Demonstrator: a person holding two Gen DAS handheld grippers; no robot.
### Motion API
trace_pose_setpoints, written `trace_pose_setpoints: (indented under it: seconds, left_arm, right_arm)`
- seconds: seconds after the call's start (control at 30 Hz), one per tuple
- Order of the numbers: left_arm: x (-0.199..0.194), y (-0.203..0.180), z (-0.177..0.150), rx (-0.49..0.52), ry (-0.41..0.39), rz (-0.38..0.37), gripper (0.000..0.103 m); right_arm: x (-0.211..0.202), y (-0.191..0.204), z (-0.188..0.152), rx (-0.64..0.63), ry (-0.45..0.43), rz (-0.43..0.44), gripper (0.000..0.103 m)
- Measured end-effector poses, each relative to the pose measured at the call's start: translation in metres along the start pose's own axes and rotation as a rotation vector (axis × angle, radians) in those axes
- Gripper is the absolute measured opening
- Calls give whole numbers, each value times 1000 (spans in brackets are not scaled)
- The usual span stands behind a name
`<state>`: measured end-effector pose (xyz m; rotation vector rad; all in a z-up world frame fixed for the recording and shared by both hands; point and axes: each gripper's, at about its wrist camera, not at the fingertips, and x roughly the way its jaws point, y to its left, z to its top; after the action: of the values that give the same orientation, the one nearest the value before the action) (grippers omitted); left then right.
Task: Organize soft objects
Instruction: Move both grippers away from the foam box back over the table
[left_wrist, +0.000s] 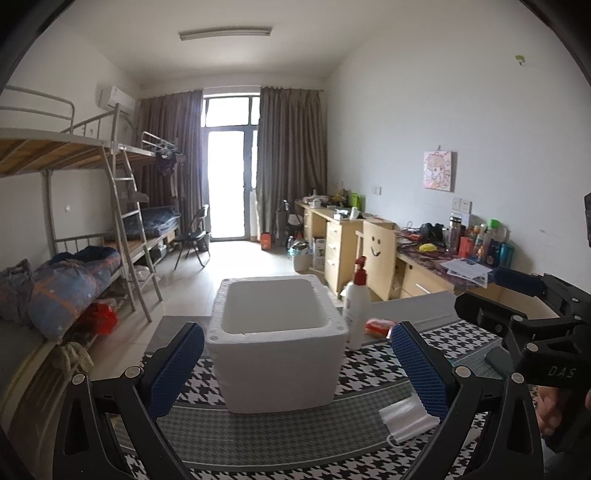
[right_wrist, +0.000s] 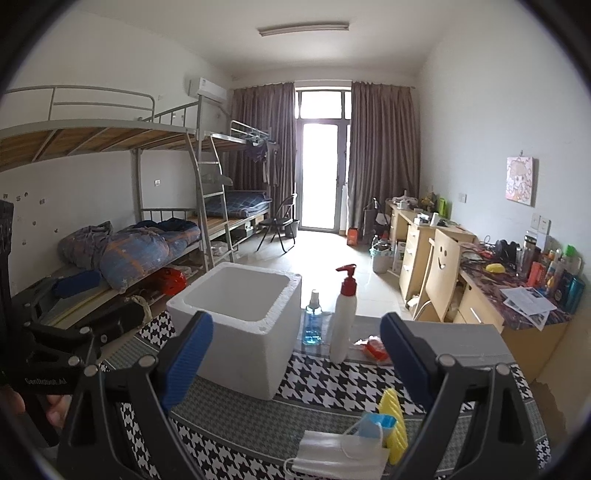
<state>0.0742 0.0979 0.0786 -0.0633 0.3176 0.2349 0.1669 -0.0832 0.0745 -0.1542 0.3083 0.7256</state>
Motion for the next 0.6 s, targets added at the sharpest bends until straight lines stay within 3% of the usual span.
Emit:
trace_pose_setpoints:
  seconds: [0.6]
  left_arm:
    - [6, -38, -16, 24, 6, -130, 102]
  right_arm:
    - [-23, -24, -21, 18, 1, -86, 94]
